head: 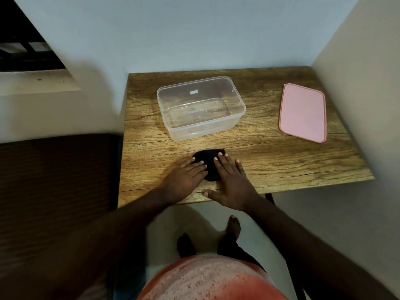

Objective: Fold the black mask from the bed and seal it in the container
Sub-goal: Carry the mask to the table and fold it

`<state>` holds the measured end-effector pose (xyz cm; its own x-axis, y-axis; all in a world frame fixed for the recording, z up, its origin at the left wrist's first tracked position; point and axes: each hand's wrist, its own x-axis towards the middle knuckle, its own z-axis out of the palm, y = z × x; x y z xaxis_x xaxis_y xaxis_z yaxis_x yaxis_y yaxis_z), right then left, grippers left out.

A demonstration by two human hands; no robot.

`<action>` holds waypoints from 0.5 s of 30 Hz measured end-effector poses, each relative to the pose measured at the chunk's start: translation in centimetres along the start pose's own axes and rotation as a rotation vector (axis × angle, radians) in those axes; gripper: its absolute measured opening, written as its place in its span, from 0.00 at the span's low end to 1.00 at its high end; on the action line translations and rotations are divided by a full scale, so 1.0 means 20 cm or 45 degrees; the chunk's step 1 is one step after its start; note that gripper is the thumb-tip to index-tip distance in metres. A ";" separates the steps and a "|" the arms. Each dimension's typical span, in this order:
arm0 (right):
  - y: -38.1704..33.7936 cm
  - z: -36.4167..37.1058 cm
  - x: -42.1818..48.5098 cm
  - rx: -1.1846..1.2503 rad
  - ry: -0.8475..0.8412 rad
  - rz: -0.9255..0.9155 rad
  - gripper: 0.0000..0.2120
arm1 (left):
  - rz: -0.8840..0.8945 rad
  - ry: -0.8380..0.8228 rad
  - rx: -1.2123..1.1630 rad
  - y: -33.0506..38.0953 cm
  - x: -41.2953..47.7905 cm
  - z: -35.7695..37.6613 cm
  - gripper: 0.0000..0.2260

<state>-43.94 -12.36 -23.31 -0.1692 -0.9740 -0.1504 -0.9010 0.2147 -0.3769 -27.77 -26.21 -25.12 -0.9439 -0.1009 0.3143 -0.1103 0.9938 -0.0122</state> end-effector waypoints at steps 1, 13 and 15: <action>-0.01 -0.01 -0.01 0.075 0.045 -0.008 0.45 | -0.063 0.024 -0.066 0.00 0.02 -0.02 0.14; -0.27 -0.13 0.18 1.283 0.199 0.494 0.07 | -1.516 0.421 -1.021 -0.04 0.00 -0.23 0.10; -0.28 -0.06 0.21 1.037 0.180 0.516 0.09 | -1.535 0.345 -0.831 -0.05 -0.05 -0.19 0.09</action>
<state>-40.04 -17.76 -20.65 -0.5061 -0.8015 -0.3185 -0.2120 0.4736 -0.8549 -25.56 -27.02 -21.78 -0.2758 -0.9611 -0.0128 -0.5675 0.1521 0.8092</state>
